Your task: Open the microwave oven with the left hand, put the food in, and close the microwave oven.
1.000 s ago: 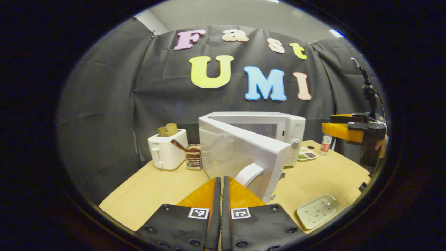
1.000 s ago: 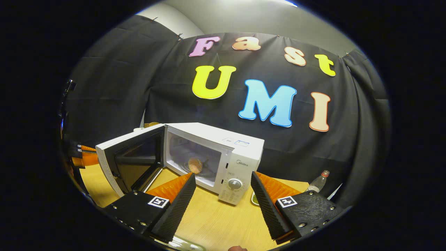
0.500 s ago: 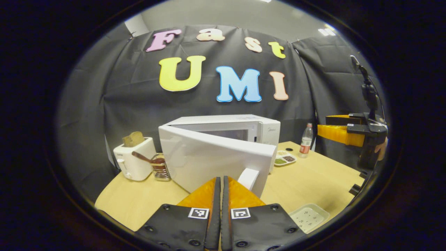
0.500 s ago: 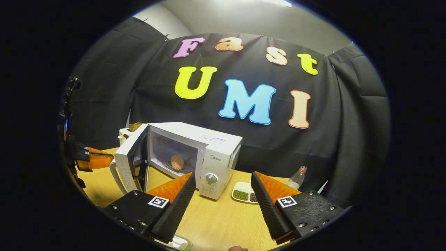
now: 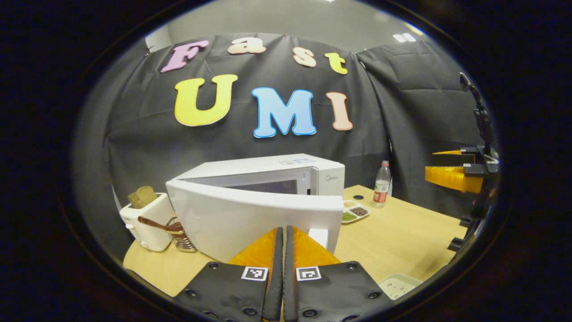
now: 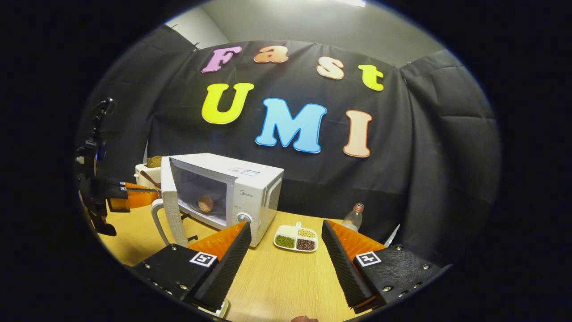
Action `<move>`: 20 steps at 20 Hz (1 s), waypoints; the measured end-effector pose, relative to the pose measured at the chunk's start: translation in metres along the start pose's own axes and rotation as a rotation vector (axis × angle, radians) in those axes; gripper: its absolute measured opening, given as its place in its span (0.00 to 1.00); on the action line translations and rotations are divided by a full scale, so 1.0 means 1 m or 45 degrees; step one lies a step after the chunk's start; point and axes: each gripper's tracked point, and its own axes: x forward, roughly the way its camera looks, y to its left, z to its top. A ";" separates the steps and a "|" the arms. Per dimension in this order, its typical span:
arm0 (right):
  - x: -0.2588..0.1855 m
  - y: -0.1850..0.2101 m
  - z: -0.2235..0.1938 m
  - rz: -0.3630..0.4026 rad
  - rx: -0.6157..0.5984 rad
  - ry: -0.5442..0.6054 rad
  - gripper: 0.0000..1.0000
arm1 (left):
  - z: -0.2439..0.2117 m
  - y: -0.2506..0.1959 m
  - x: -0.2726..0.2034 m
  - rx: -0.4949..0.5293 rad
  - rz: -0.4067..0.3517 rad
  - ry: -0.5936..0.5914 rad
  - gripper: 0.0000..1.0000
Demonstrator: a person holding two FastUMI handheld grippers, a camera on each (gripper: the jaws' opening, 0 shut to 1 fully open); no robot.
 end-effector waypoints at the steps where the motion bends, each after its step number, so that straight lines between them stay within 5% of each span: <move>1: -0.003 -0.004 0.000 -0.015 0.013 -0.004 0.97 | 0.003 -0.002 0.008 0.012 -0.008 -0.006 0.01; 4: -0.009 -0.014 0.001 -0.059 0.026 -0.006 0.97 | 0.007 -0.008 0.031 0.002 -0.046 -0.005 0.09; 12: -0.022 -0.027 0.004 -0.135 0.040 0.002 0.97 | 0.011 -0.020 0.090 0.002 -0.089 -0.001 0.09; 20: -0.027 -0.038 0.010 -0.171 0.012 0.026 0.97 | 0.017 -0.008 0.148 0.007 -0.028 -0.005 0.07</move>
